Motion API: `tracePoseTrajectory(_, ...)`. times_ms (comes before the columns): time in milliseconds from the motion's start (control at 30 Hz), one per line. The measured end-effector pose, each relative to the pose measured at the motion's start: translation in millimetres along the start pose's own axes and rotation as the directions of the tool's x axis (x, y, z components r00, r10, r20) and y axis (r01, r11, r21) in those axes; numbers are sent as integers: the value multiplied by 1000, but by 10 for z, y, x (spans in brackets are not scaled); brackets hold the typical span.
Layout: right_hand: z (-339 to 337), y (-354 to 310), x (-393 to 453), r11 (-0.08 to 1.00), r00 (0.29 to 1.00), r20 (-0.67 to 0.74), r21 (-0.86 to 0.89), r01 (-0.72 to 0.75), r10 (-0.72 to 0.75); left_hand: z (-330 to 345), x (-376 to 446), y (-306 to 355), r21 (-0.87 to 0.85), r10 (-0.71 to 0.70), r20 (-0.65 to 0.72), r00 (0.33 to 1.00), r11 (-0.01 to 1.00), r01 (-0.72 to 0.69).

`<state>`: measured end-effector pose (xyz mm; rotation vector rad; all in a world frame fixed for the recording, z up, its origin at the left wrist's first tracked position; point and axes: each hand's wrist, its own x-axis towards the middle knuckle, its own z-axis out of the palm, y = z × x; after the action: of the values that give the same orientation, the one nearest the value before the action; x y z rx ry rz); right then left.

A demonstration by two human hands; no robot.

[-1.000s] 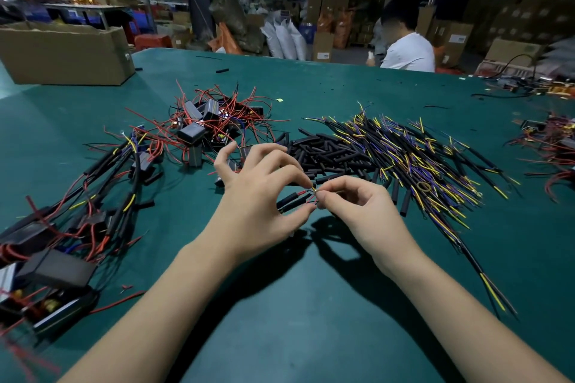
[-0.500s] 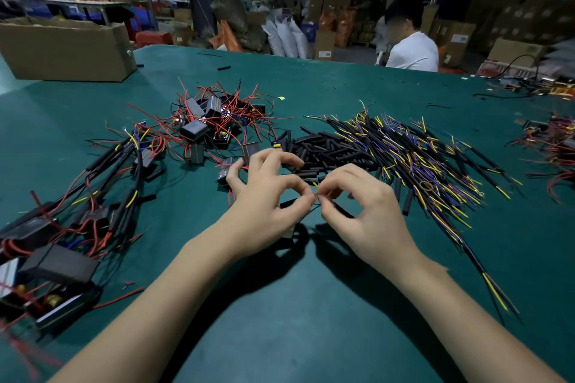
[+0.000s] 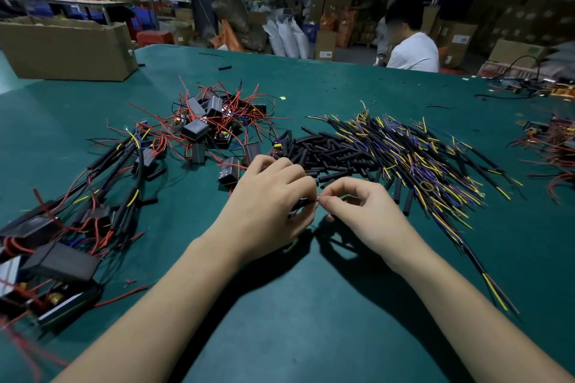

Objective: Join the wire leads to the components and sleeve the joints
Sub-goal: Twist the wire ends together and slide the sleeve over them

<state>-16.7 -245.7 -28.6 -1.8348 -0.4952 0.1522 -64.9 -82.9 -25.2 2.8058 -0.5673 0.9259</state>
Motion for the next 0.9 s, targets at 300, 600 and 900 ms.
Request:
tracePoseTrajectory(300, -38, 8, -37, 688, 841, 90, -533, 493, -533, 29, -18, 47, -465, -379, 99, 920, 800, 380)
tracePoseTrajectory(600, -15, -8, -46, 628, 800, 82, -574, 525, -594, -40, 0, 33, -519, -484, 275, 831, 653, 552)
tracePoseTrajectory(900, 11, -8, -28, 909, 932, -46, -245, 338, -359, -25, -32, 104, -154, -235, -82, 969, 963, 220)
